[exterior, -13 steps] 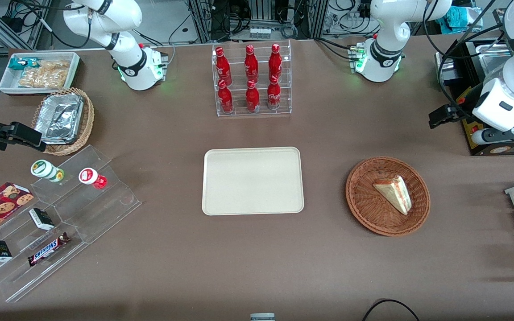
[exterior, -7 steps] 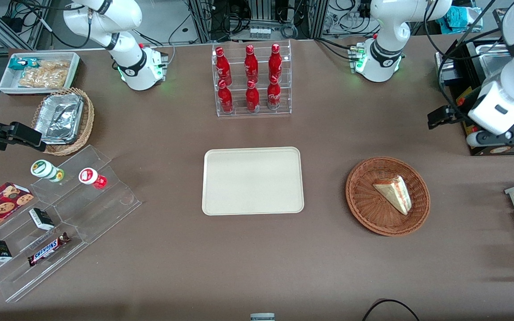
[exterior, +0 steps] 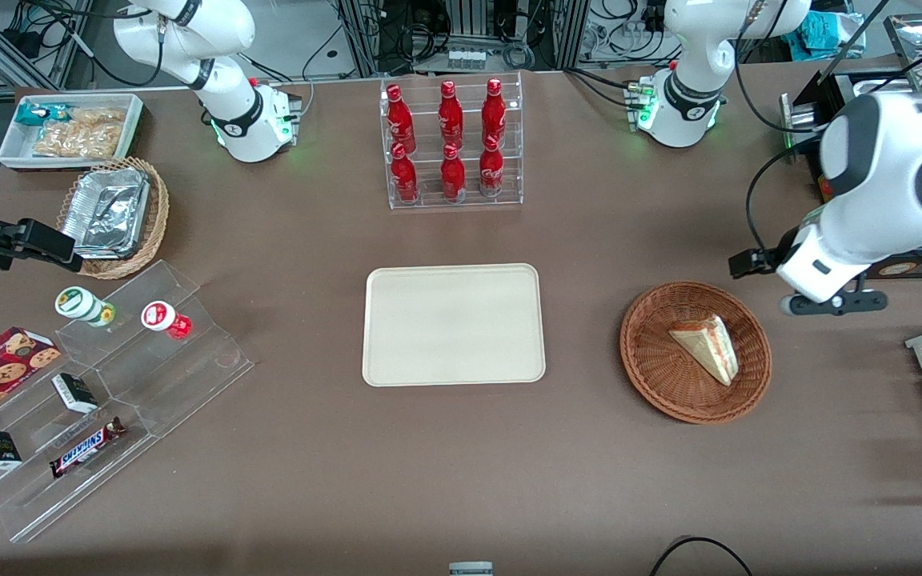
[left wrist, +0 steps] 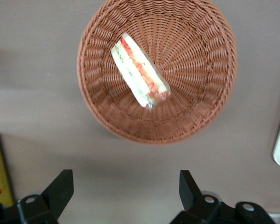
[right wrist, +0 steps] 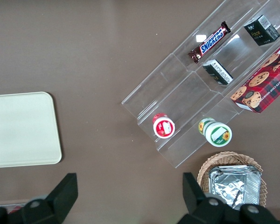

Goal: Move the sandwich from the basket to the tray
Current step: 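Move the left gripper over the sandwich in the wicker basket, then lower the left gripper and close it on the wrapped sandwich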

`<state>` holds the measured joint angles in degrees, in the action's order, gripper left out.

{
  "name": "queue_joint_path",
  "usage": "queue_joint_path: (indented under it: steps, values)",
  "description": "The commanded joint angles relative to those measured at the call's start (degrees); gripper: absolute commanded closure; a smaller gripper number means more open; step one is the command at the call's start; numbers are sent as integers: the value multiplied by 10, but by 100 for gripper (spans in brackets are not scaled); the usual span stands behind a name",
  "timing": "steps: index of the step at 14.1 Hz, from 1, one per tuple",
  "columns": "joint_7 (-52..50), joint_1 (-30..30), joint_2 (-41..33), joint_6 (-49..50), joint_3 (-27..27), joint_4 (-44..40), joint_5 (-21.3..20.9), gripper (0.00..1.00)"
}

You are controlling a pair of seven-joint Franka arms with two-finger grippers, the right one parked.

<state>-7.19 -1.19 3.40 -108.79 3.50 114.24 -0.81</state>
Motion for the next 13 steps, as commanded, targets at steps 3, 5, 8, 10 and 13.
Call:
queue_joint_path:
  steps: [3,5,8,10,13]
  values:
    - [-56,3,17,-121,2,66,-8,0]
    - [-129,3,34,-144,2,65,-8,0]
    - [-241,1,56,-164,3,62,-4,0]
    - [-311,1,73,-185,3,60,-3,0]
    - [-415,0,103,-243,3,61,2,0]
